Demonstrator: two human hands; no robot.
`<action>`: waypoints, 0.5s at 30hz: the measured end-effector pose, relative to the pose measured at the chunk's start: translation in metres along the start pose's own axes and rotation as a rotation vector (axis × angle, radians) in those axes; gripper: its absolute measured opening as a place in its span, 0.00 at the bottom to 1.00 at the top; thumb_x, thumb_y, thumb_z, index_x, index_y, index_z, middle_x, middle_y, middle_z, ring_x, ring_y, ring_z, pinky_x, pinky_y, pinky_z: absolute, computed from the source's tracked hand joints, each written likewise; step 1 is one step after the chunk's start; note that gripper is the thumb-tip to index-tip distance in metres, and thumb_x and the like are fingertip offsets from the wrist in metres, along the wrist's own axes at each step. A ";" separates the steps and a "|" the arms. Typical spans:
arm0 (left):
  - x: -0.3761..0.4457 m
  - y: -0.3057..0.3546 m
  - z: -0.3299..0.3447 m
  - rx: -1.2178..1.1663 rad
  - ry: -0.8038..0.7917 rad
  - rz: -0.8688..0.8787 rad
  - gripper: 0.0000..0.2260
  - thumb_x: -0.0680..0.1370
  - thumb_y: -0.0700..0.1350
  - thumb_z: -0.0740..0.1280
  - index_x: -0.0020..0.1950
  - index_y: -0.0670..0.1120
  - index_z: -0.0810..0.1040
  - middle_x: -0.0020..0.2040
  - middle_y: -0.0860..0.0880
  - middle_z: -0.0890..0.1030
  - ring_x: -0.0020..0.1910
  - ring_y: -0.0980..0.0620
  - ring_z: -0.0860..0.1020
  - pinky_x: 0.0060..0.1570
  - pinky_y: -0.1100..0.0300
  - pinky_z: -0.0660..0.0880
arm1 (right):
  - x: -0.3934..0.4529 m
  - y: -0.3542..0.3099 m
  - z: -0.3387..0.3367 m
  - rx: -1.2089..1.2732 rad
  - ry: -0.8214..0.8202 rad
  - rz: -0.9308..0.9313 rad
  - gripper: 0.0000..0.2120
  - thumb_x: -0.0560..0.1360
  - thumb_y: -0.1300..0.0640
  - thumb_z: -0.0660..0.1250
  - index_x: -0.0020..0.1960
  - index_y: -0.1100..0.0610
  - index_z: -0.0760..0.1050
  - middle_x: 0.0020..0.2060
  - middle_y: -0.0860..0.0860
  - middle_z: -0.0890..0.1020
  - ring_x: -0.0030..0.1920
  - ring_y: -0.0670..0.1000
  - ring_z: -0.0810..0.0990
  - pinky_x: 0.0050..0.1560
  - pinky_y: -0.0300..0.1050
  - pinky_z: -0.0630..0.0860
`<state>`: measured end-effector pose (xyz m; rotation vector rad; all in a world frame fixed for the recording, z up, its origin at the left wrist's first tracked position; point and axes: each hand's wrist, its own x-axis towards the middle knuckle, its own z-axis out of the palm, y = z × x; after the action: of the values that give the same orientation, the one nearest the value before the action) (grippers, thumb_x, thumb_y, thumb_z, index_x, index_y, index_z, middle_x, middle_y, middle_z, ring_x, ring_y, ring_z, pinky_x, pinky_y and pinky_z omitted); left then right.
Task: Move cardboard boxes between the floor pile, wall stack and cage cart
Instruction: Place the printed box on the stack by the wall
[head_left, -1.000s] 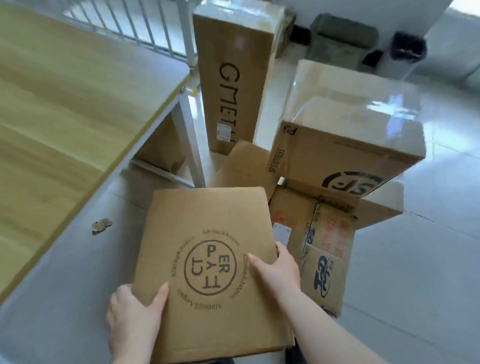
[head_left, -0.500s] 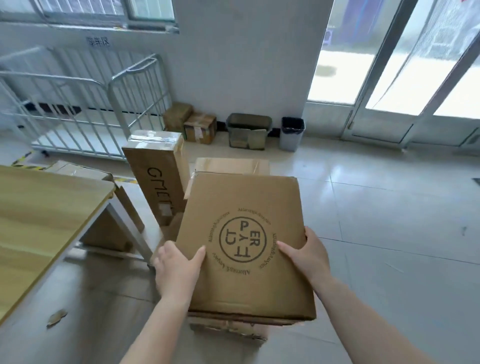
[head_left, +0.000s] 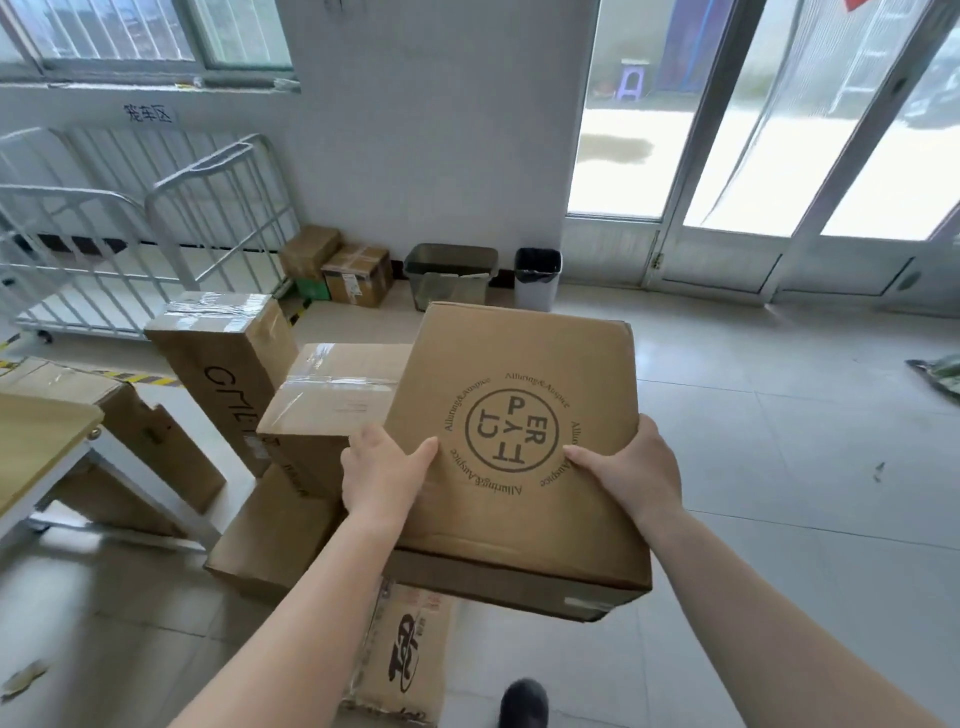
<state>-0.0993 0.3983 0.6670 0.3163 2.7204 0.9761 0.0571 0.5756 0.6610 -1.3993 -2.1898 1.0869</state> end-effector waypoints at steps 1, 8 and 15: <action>0.009 0.011 0.011 0.000 0.001 0.008 0.29 0.74 0.57 0.68 0.66 0.39 0.66 0.62 0.42 0.71 0.62 0.42 0.70 0.55 0.48 0.73 | 0.016 0.003 -0.004 -0.007 0.001 0.003 0.36 0.63 0.43 0.77 0.63 0.58 0.66 0.57 0.53 0.76 0.56 0.55 0.77 0.52 0.51 0.76; 0.105 0.101 0.088 0.028 -0.016 0.017 0.30 0.72 0.58 0.69 0.64 0.39 0.68 0.60 0.42 0.73 0.58 0.42 0.74 0.55 0.48 0.75 | 0.164 0.005 -0.029 -0.075 -0.021 0.037 0.37 0.62 0.41 0.77 0.61 0.58 0.66 0.56 0.52 0.76 0.54 0.54 0.77 0.45 0.46 0.73; 0.223 0.202 0.140 0.030 -0.022 -0.018 0.29 0.72 0.57 0.70 0.63 0.38 0.69 0.60 0.40 0.73 0.60 0.40 0.72 0.58 0.45 0.74 | 0.326 -0.029 -0.045 -0.086 -0.036 0.021 0.39 0.62 0.41 0.77 0.63 0.59 0.65 0.58 0.54 0.76 0.56 0.55 0.76 0.48 0.48 0.74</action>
<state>-0.2457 0.6956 0.6600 0.3050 2.7155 0.9217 -0.0850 0.8734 0.6710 -1.4532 -2.2772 1.0437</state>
